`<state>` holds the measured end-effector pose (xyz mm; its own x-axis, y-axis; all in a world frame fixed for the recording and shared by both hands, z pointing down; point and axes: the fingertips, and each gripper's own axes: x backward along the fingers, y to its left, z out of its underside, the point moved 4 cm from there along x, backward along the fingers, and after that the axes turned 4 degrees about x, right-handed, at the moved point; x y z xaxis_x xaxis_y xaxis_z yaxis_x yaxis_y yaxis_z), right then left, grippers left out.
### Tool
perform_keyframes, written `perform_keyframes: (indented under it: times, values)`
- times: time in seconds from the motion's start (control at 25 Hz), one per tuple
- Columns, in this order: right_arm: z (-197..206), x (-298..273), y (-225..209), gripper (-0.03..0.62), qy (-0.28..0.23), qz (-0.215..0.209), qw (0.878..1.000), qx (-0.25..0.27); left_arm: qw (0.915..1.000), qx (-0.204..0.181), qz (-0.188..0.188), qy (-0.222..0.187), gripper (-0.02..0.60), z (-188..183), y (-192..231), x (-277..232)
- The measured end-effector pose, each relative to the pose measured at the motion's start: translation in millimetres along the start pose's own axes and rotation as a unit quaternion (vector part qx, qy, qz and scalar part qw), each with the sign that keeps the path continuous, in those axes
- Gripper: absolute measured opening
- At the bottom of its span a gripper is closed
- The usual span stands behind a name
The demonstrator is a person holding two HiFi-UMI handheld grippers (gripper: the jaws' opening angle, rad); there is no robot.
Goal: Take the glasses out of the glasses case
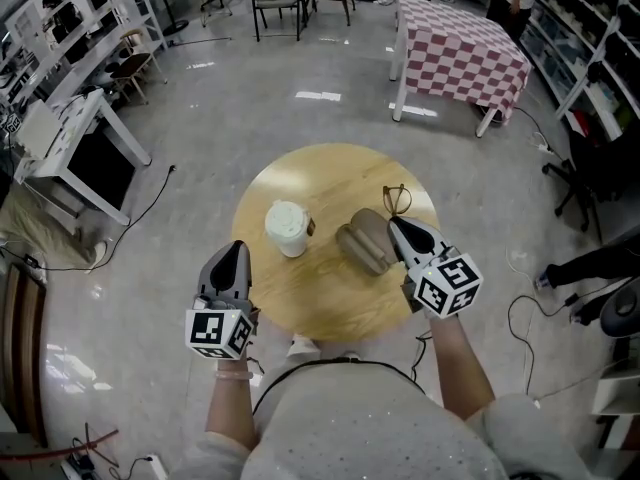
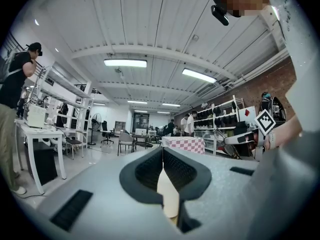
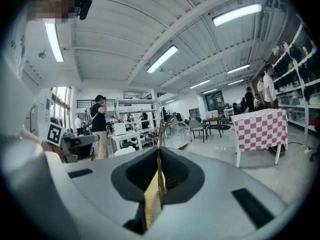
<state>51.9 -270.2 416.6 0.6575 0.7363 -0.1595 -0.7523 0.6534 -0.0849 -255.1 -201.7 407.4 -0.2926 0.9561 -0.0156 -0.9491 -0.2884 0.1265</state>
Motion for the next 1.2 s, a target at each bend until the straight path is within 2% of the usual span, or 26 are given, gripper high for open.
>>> perform_keyframes:
  times: [1.2]
  values:
    - [-13, -8, -3, 0.021, -0.015, 0.009, 1.0, 0.004, 1.0, -0.004, 0.0, -0.008, 0.006, -10, 13, -9]
